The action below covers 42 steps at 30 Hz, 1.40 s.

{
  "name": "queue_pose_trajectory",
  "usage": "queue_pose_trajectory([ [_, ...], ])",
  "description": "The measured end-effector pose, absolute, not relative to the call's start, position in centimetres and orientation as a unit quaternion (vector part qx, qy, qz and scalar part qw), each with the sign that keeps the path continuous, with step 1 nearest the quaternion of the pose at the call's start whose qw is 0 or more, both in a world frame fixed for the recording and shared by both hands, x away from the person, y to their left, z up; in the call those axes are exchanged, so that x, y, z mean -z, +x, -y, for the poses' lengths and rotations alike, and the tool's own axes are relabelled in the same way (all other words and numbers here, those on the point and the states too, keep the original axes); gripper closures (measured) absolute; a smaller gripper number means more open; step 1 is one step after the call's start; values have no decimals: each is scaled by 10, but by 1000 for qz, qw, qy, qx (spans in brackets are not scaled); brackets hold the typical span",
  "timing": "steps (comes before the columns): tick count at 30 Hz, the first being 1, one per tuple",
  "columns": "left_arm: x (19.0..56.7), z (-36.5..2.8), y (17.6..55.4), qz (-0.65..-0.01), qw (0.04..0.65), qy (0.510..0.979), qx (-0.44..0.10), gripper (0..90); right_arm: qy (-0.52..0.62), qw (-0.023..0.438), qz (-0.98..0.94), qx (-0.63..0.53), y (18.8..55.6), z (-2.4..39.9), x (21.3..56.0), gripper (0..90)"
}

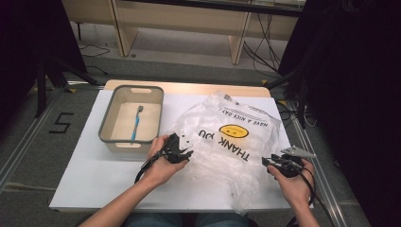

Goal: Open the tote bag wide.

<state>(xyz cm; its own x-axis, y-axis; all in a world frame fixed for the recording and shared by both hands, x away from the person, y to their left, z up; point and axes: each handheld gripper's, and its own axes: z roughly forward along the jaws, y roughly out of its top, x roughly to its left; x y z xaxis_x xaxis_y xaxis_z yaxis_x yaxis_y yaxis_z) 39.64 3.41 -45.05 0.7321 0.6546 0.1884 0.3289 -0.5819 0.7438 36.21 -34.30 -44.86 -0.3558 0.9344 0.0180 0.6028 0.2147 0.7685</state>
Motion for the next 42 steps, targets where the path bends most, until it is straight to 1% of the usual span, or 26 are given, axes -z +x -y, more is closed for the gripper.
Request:
queue_pose_trajectory([
  [4, 444, -45, 382, -281, 370, 856, -228, 477, 497, 247, -743, -373, 362, 343, 445, 493],
  [5, 444, -48, 379, -285, 374, 852, -230, 428, 487, 250, -749, -374, 362, 340, 445, 486],
  [8, 443, -58, 368, -304, 370, 845, -238, 418, 480, 246, -753, -376, 362, 336, 445, 473],
  [9, 444, -61, 365, -308, 370, 844, -235, 393, 472, 247, -757, -379, 362, 334, 444, 470],
  [11, 445, -67, 361, -309, 374, 844, -228, 385, 469, 249, -756, -382, 362, 332, 443, 466],
  [18, 449, -86, 353, -311, 385, 843, -210, 312, 456, 238, -764, -389, 362, 328, 444, 463],
  [25, 452, -100, 345, -306, 399, 842, -196, 298, 444, 238, -767, -397, 363, 322, 442, 454],
  [31, 454, -108, 338, -299, 400, 842, -203, 296, 432, 235, -776, -395, 364, 315, 443, 450],
  [38, 458, -117, 338, -307, 392, 842, -210, 297, 433, 234, -775, -396, 366, 313, 442, 450],
  [42, 459, -116, 338, -309, 392, 840, -214, 302, 427, 234, -778, -397, 369, 308, 442, 450],
])
